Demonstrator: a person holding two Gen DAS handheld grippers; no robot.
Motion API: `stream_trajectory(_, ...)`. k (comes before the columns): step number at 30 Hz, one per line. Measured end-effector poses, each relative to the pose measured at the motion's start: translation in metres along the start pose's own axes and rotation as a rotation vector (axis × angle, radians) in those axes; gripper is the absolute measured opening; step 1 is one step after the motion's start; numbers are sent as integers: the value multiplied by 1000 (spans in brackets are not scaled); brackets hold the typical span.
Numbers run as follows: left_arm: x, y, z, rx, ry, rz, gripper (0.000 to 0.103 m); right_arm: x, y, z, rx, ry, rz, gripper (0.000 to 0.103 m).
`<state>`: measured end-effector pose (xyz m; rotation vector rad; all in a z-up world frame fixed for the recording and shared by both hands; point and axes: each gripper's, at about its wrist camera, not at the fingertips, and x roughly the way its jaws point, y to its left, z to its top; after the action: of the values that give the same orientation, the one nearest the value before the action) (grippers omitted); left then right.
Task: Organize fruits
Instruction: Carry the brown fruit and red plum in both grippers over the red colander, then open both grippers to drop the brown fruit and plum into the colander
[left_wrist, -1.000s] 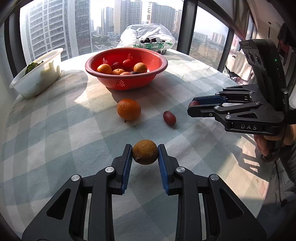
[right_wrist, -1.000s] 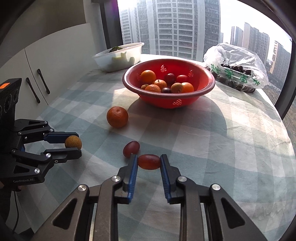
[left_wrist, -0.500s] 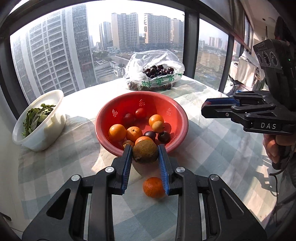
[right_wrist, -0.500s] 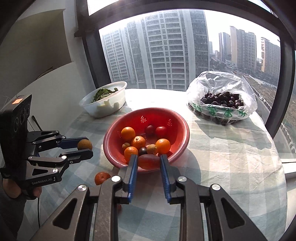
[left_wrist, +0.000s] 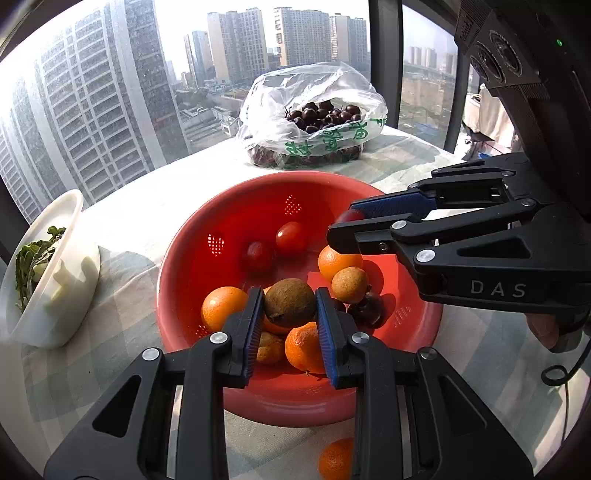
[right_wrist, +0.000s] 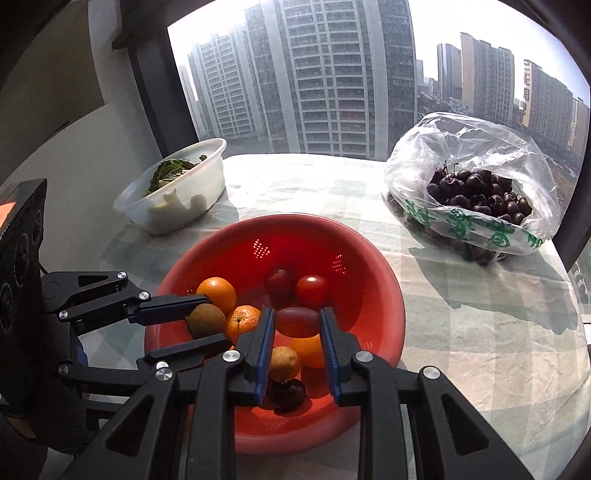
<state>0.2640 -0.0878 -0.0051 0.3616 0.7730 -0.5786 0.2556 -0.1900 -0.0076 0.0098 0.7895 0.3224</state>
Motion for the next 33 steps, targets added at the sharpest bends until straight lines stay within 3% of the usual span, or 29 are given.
stream_trajectory(16,22,-5,-3,30,19,1,27,27,0,0,-32,51,-19,28)
stream_trajectory(18,22,-5,-3,27,16,2,31,27,0,0,-37,52,-22,31)
stream_trajectory(20,20,-5,-4,24,5,-11,51,27,-1,0,-37,53,-20,36)
stream_trajectory(21,19,-6,-4,23,-1,-17,56,27,0,-1,-39,52,-21,37)
stream_trajectory(23,16,-9,-5,37,-9,9,61,26,0,-1,-47,52,-21,37)
stream_trajectory(28,3,-9,-7,33,-18,17,62,10,0,-6,-48,26,-31,37)
stream_trajectory(30,-10,-8,-10,26,-35,23,74,-6,-2,-10,-43,-2,-36,41)
stream_trajectory(33,-34,-6,-17,-1,-74,26,81,-35,-3,-23,-16,-47,-25,52)
